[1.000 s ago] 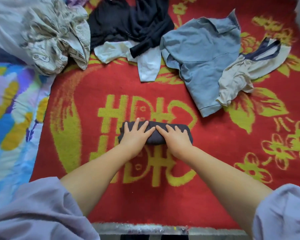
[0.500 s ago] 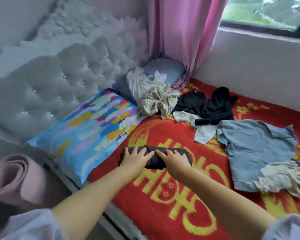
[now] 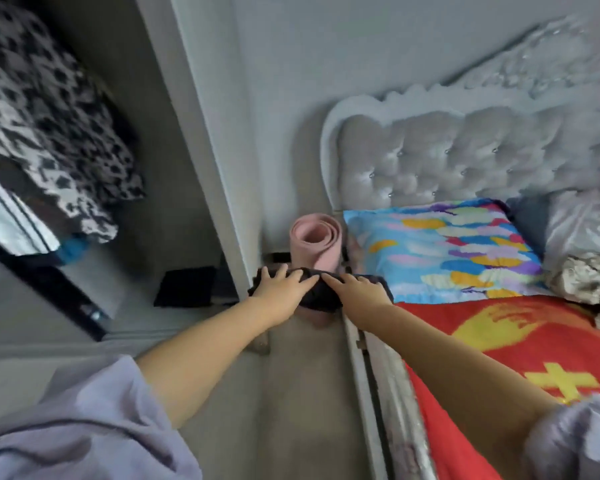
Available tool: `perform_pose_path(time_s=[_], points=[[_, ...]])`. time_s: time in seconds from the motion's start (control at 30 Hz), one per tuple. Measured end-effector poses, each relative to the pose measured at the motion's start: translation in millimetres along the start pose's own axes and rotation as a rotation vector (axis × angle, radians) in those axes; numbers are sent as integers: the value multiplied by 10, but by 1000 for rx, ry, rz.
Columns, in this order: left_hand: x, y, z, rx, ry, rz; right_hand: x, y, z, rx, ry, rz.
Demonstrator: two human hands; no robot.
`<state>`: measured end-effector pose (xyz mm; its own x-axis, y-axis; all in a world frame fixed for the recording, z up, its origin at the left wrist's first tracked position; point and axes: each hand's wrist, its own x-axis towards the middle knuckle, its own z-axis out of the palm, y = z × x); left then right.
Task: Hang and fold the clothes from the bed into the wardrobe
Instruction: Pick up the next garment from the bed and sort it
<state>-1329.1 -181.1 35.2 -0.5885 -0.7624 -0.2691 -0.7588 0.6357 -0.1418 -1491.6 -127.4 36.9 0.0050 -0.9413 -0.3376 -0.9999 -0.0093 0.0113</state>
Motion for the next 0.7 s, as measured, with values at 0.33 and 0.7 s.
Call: perform_pose_path(time_s=[0.33, 0.7], points=[[-1437, -2482, 717, -44, -151, -306, 1109, -2829, -160, -121, 24, -343], [-1395, -4152, 1348, -120, -194, -376, 2243, -4251, -271, -168, 5, -405]])
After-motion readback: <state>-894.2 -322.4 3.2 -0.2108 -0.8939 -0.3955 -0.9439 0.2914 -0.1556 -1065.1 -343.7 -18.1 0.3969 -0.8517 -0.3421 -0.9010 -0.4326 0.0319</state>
